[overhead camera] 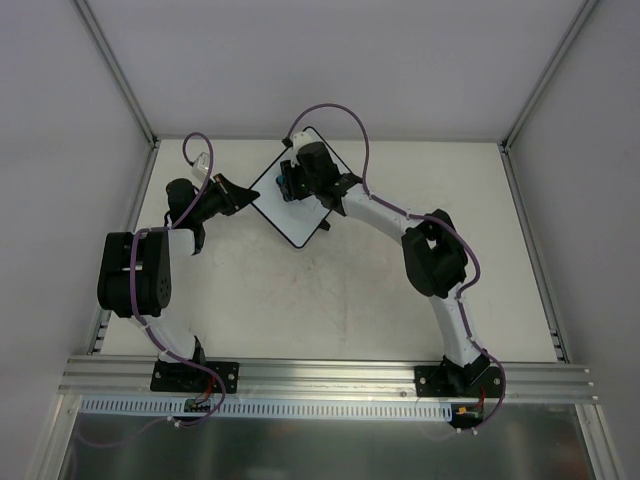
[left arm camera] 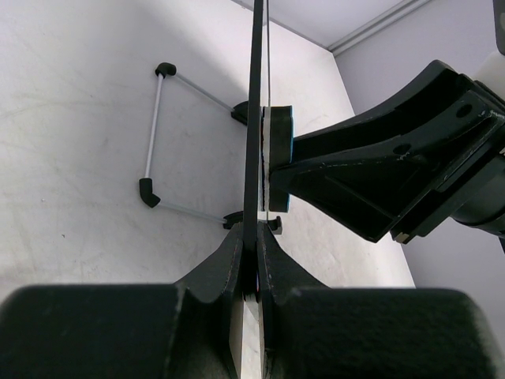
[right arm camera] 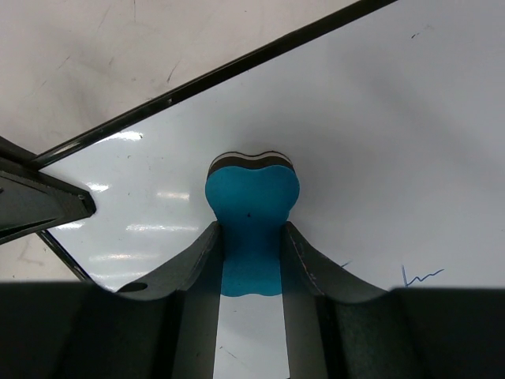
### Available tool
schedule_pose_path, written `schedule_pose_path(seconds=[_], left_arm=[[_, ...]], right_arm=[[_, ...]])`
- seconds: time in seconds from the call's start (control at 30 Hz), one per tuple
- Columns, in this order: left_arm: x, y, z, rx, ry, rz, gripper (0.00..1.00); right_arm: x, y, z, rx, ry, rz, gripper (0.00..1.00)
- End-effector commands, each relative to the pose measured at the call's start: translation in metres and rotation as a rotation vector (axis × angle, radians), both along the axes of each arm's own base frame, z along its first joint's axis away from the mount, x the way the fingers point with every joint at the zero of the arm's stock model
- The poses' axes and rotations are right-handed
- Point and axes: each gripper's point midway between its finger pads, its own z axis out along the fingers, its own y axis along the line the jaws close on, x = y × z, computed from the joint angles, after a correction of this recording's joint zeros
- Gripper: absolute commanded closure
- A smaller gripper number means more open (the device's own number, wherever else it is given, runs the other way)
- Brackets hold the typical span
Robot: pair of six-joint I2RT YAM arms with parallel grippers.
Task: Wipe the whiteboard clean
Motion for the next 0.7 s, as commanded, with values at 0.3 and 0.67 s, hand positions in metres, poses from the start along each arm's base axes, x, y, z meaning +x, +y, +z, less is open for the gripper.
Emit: schedule_pose_path(seconds=[0.3, 0.67], left_arm=[[-0.008, -0.021, 0.003, 0.041, -0.072, -0.114, 1.0], [-0.007, -0.021, 0.003, 0.037, -0.069, -0.116, 1.0]], right_arm=[[-0.025, -0.011, -0.047, -0.017, 0.164, -0.014, 1.0], [0.001, -0.072, -0.084, 0.086, 0.336, -0.238, 1.0]])
